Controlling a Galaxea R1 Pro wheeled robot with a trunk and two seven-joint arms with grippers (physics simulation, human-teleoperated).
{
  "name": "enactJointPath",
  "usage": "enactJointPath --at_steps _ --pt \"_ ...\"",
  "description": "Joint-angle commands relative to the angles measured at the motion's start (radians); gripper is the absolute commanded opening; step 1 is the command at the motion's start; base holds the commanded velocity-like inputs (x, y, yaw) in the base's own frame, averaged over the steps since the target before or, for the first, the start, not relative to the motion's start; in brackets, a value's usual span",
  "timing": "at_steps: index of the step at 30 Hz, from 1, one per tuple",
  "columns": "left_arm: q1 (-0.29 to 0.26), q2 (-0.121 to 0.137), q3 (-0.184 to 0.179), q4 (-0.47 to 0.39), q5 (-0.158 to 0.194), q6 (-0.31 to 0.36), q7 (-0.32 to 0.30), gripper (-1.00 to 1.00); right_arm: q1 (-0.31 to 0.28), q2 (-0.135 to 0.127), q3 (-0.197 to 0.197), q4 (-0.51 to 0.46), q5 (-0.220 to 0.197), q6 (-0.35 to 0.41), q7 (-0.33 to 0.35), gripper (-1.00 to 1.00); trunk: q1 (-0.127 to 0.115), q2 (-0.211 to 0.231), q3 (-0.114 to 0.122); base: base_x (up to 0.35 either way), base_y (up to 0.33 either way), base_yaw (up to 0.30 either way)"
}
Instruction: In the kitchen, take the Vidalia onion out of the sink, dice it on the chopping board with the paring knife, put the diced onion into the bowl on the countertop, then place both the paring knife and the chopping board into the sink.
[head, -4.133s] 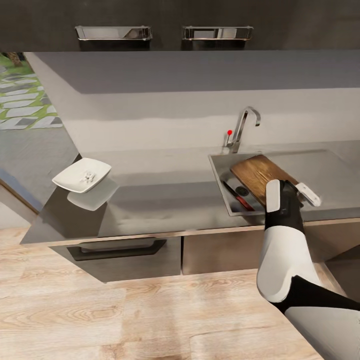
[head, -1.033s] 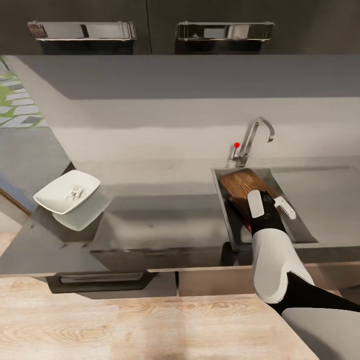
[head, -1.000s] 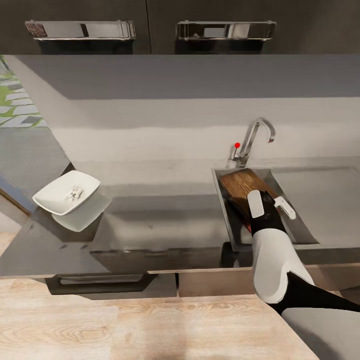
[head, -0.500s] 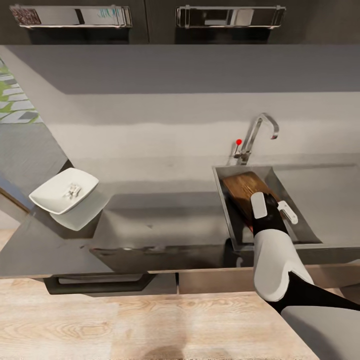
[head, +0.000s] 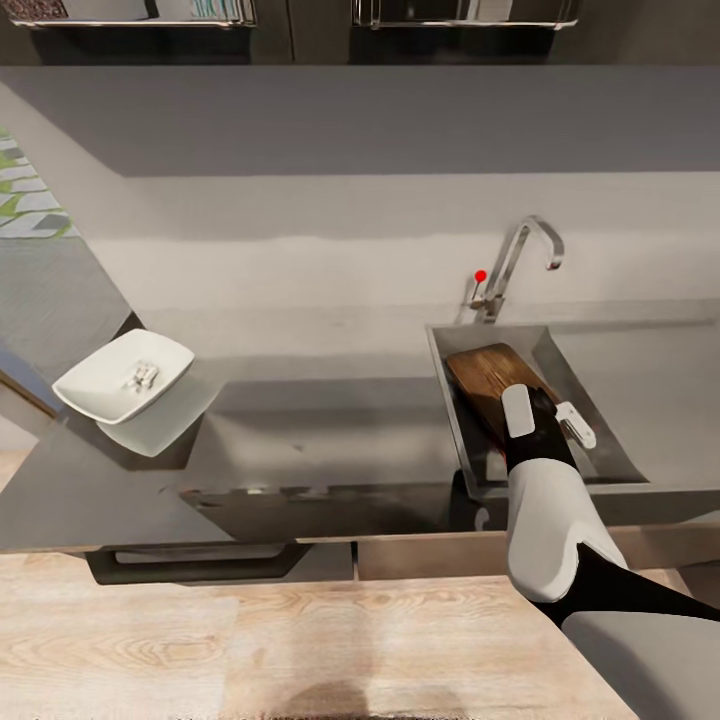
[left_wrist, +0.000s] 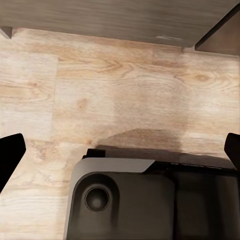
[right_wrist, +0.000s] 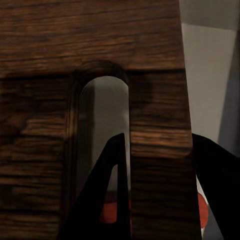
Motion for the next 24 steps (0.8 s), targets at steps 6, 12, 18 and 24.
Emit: enactJointPath --at_steps 6,12,18,24 --pt "0.0 0.0 0.003 0.001 0.01 -0.001 -0.01 1.0 0.0 0.001 -0.002 -0.003 0.002 0.01 -0.002 -1.0 0.0 -0.002 -0.011 0.0 0.0 0.0" --pt "0.0 0.0 0.003 0.001 0.01 -0.001 -0.01 1.0 0.001 0.001 -0.002 -0.002 0.002 0.011 -0.002 -1.0 0.0 -0.002 -0.021 0.0 0.0 0.0" --pt "0.0 0.0 0.003 0.001 0.01 -0.001 -0.01 1.0 0.001 0.001 -0.003 -0.002 0.003 0.01 -0.002 -1.0 0.0 -0.002 -0.029 0.0 0.0 0.0" --pt "0.0 0.0 0.003 0.001 0.01 -0.001 -0.01 1.0 0.001 0.001 -0.002 -0.003 0.004 0.011 -0.004 -1.0 0.0 -0.002 -0.03 0.0 0.0 0.0"
